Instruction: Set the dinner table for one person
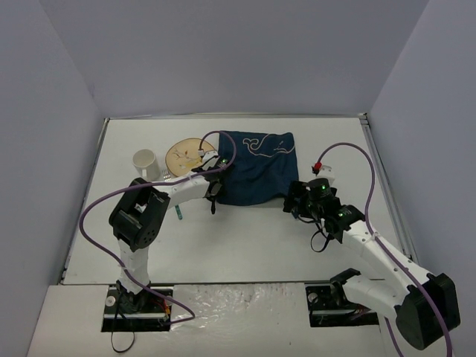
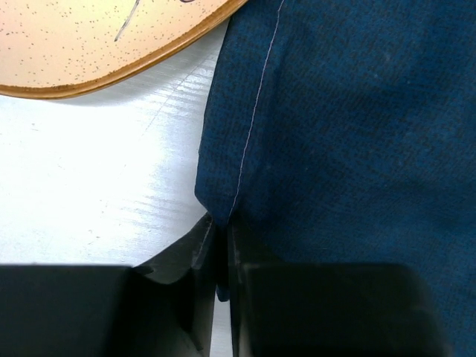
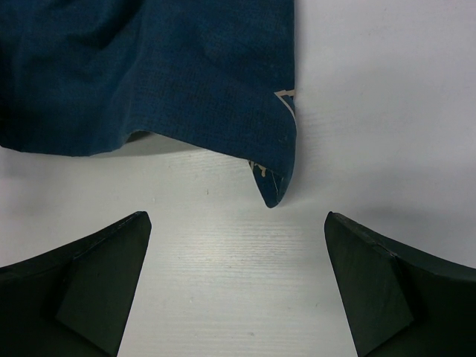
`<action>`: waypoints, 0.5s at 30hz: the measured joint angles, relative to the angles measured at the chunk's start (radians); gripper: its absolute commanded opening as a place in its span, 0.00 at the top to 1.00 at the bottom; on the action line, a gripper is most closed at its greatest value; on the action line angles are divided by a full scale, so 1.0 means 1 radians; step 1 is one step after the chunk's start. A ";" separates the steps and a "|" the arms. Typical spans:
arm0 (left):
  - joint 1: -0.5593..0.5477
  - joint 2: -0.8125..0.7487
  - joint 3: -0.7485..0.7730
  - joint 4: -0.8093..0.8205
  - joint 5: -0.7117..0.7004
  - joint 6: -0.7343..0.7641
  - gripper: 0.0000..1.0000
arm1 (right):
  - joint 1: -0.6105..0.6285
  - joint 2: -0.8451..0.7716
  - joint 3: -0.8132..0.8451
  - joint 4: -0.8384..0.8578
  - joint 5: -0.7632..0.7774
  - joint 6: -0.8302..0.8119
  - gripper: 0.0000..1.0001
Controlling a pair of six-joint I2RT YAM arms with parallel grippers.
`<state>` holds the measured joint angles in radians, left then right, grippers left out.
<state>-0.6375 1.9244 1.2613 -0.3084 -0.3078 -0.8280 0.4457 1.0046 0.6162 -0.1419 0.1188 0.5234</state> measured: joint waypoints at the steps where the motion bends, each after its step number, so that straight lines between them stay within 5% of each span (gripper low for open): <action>1: -0.001 0.000 0.000 0.000 0.000 0.002 1.00 | -0.001 0.007 -0.008 0.006 -0.002 0.007 0.00; 9: -0.002 -0.005 0.007 -0.037 0.004 0.007 1.00 | -0.040 0.033 -0.107 0.080 -0.036 0.066 0.02; 15: -0.002 -0.017 0.025 -0.103 0.030 0.015 1.00 | -0.065 0.107 -0.153 0.182 -0.077 0.100 0.14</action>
<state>-0.6395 1.9069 1.2862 -0.4111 -0.2774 -0.8126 0.3803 1.1115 0.4632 0.0400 0.0423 0.6238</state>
